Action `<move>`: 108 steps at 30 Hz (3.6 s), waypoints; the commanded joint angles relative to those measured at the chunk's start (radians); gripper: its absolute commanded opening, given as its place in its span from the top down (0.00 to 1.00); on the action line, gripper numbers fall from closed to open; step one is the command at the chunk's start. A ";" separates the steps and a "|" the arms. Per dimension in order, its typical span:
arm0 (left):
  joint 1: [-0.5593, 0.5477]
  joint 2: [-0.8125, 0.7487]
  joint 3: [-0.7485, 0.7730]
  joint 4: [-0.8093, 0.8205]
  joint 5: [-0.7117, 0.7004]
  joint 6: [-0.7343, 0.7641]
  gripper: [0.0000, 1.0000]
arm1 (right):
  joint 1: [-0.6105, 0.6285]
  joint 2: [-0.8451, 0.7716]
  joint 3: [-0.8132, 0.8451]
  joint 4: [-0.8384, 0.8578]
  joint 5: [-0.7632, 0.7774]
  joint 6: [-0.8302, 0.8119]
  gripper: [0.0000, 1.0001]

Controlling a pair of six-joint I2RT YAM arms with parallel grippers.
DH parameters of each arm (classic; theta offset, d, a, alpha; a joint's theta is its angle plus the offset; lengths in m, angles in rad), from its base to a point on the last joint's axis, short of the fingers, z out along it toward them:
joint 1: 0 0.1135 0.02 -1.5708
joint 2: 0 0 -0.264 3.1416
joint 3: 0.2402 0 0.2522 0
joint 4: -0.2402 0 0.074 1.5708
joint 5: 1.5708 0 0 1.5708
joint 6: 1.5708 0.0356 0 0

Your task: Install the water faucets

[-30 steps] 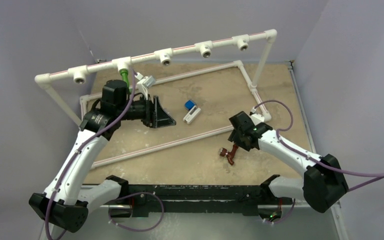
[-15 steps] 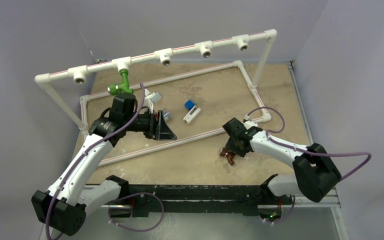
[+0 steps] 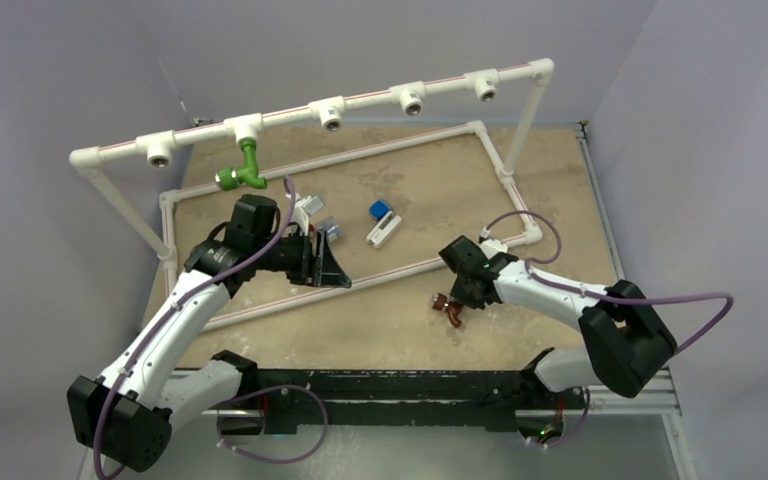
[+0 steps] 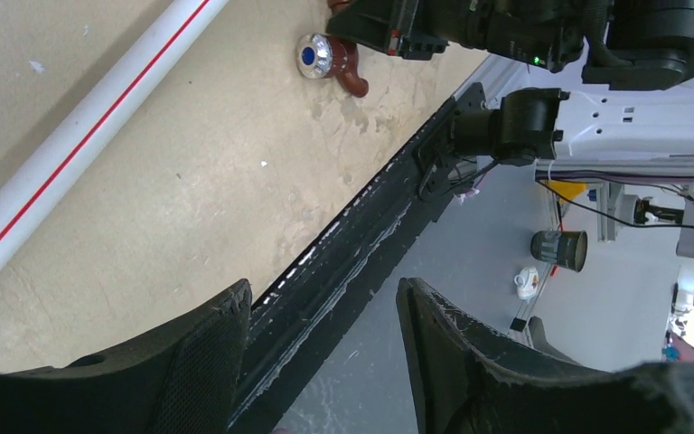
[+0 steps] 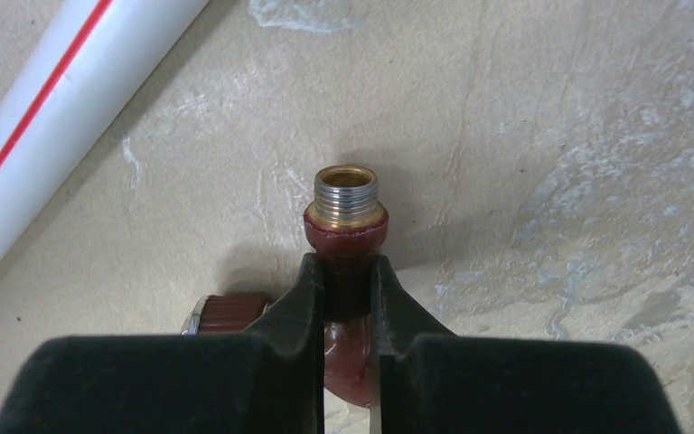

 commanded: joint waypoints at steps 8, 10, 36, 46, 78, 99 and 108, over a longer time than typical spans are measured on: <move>-0.014 -0.040 0.005 -0.018 -0.055 -0.044 0.41 | 0.026 -0.151 0.071 0.084 -0.198 -0.294 1.00; -0.015 -0.040 0.010 -0.016 -0.053 -0.050 0.41 | 0.029 -0.164 0.089 0.108 -0.259 -0.348 1.00; -0.015 -0.101 -0.146 0.265 0.163 -0.366 0.37 | 0.096 -0.033 0.323 0.384 -1.131 -1.030 1.00; -0.015 -0.097 -0.152 0.259 0.159 -0.391 0.38 | 0.190 0.054 0.486 0.253 -1.046 -1.223 1.00; -0.015 -0.124 -0.182 0.203 0.115 -0.438 0.51 | 0.349 -0.008 0.493 0.217 -0.863 -1.354 1.00; -0.015 -0.137 -0.250 0.308 0.212 -0.521 1.00 | 0.367 -0.040 0.455 0.280 -0.809 -1.320 0.59; -0.013 -0.158 -0.273 0.362 0.233 -0.600 1.00 | 0.366 -0.136 0.426 0.302 -0.771 -1.308 0.40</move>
